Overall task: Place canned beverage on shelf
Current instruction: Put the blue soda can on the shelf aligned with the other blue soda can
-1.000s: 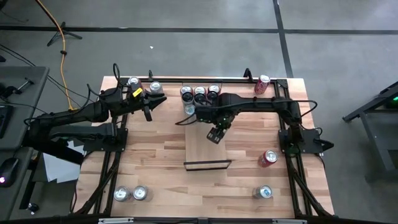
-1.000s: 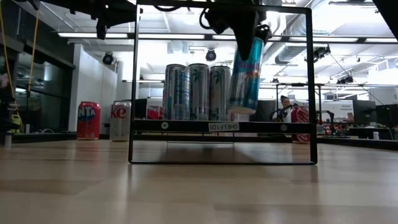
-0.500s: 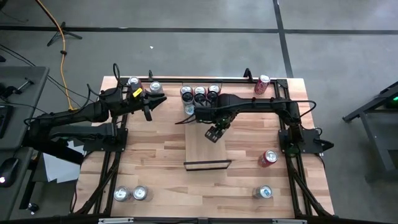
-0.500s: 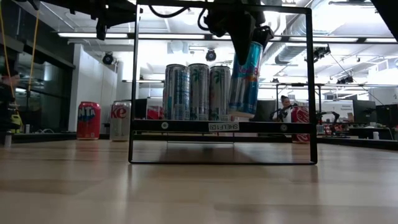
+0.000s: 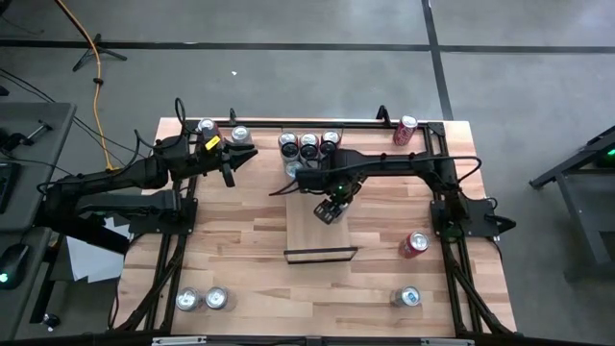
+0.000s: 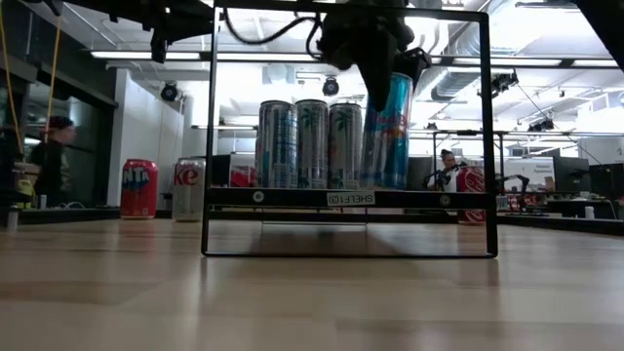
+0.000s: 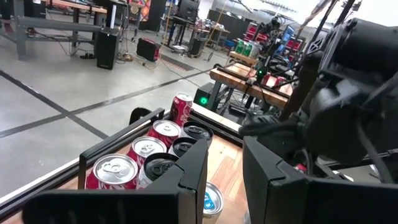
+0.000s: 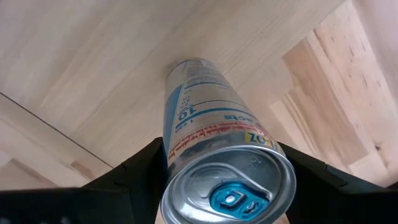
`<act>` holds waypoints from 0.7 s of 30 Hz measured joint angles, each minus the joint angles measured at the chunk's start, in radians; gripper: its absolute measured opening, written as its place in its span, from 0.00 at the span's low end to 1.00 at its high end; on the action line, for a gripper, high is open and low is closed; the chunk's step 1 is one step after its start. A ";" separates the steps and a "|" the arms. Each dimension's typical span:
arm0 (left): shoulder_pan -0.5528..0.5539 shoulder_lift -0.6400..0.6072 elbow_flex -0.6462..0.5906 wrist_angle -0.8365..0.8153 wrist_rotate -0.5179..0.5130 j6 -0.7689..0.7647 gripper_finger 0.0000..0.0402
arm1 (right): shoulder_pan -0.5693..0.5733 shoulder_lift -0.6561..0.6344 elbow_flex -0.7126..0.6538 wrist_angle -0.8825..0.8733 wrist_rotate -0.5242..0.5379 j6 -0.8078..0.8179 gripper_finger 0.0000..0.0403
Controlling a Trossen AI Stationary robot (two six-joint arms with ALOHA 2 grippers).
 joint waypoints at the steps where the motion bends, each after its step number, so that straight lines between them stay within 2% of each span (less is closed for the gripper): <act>1: 0.000 0.000 0.000 0.000 0.000 0.000 0.14 | 0.000 0.002 0.000 0.000 -0.001 -0.001 0.61; 11: 0.000 0.000 0.000 -0.001 0.000 0.001 0.14 | 0.000 0.005 0.001 0.027 0.003 0.029 0.61; 21: 0.000 0.000 0.000 -0.001 0.000 0.001 0.14 | 0.000 0.005 0.001 0.024 0.004 -0.021 0.61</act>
